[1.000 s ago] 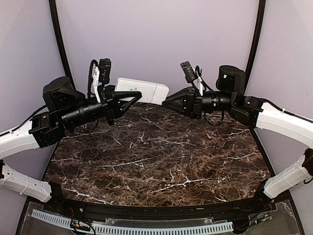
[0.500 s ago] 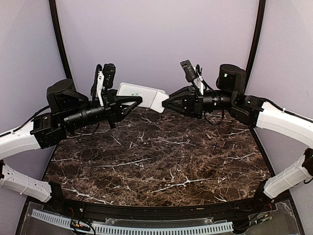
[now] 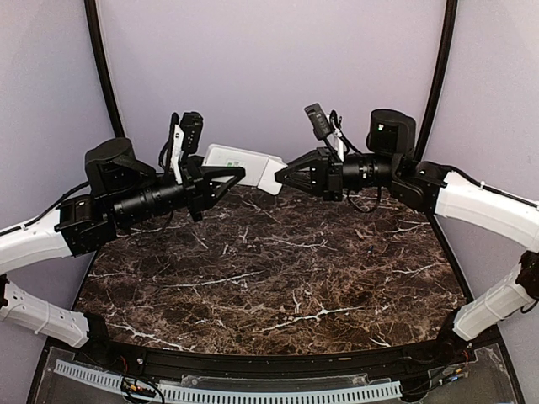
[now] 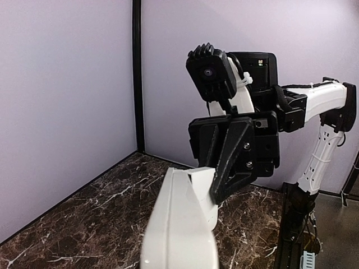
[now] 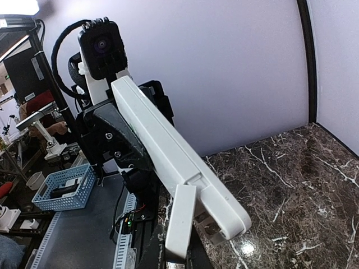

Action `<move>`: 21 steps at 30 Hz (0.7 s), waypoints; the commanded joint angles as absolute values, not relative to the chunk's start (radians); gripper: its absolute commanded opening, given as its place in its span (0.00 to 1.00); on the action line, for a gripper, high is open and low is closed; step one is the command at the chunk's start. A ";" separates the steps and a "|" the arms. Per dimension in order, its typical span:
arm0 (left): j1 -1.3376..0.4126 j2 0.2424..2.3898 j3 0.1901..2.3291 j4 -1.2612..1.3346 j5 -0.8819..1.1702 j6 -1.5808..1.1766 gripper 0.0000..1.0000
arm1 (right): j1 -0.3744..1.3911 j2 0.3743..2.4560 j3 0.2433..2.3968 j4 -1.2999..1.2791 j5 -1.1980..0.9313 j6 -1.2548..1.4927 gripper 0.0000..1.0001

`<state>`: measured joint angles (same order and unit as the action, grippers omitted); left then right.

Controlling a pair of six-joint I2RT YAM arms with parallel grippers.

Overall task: Load the batteries into the remote control
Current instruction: Remove the battery cover from the remote control, then place the battery cover at the center of the board.

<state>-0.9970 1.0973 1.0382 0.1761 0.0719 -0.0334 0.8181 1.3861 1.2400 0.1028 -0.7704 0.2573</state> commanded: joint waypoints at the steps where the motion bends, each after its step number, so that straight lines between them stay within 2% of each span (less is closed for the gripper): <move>1: -0.999 1.067 1.043 0.164 -0.115 0.018 0.00 | 0.797 1.362 1.287 -0.008 -0.734 0.190 0.00; 6: -0.966 1.049 1.069 0.063 -0.503 0.067 0.00 | 0.767 1.321 1.288 -0.180 -0.372 0.124 0.00; 10: -0.949 1.025 1.051 0.036 -0.671 0.076 0.00 | 0.769 1.398 1.246 -0.289 -0.006 0.111 0.00; 15: -0.945 0.991 1.025 0.010 -0.683 0.038 0.00 | 0.769 1.650 1.303 -0.462 0.362 0.089 0.00; 21: -0.943 0.980 1.018 -0.021 -0.672 0.012 0.00 | 0.772 1.950 1.517 -0.679 0.550 0.079 0.00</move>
<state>-0.9466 0.9989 1.0370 0.0124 -0.6441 0.0368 0.7712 1.8603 1.4181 -0.4938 0.3256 0.1047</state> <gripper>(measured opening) 0.138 0.077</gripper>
